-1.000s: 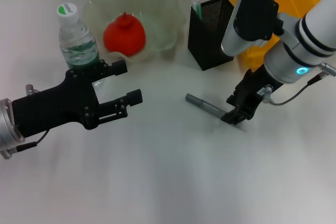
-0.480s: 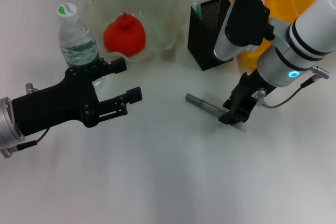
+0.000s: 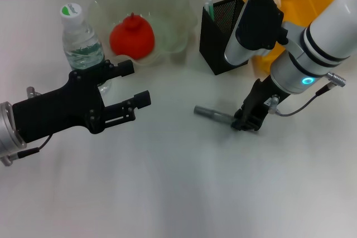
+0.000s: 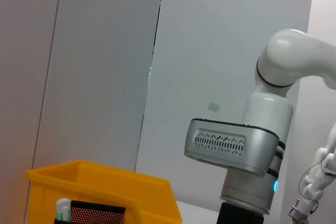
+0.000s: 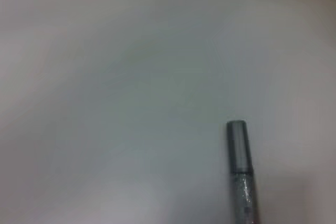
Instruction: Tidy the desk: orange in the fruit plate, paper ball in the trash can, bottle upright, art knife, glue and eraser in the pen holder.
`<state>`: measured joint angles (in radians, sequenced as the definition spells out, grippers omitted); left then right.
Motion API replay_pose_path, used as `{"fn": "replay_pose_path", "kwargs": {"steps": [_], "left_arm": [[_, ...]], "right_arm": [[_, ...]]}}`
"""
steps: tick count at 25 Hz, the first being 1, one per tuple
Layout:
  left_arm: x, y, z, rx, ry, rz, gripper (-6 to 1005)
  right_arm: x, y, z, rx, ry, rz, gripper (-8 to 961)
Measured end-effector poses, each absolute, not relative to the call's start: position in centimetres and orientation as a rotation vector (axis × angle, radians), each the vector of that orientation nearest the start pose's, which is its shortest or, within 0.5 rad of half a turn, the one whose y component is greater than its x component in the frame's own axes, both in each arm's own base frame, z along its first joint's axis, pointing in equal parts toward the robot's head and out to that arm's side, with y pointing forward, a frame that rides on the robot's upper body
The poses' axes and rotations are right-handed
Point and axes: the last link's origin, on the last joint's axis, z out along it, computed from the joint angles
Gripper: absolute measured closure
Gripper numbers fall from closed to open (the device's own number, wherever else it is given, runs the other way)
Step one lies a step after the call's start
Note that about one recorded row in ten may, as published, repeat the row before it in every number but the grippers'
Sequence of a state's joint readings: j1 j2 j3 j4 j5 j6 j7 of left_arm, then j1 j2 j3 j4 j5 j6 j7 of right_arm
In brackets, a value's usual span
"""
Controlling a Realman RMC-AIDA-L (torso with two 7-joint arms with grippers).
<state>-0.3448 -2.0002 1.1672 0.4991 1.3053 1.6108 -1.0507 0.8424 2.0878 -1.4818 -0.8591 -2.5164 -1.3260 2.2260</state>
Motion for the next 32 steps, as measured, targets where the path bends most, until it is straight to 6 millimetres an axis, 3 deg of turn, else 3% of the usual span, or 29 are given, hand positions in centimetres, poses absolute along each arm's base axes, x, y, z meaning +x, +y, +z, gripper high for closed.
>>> {"fn": "replay_pose_path", "kwargs": {"steps": [11,15,21,24,32], "left_arm": [[-26.8,28.4,0.0,-2.583,-0.394,-1.096,242],[-26.9,28.4,0.2,-2.581,-0.393,-1.097,242],[-27.0,28.3,0.3,-2.575,-0.393,-1.098,242],[-27.0,28.4,0.4,-2.569,-0.380,-1.095,242],[-27.0,28.4,0.4,-2.540,-0.374,-1.106,242]], "right_arm": [[17.0,38.0,-6.6,-2.853,0.540,-0.642,813],[16.0,38.0,-5.8,-2.865,0.508,-0.619,817],[13.3,37.7,-2.5,-2.856,0.351,-0.594,820],[11.5,37.6,0.2,-2.758,0.179,-0.660,820],[8.8,37.3,3.7,-2.591,-0.038,-0.776,819]]}}
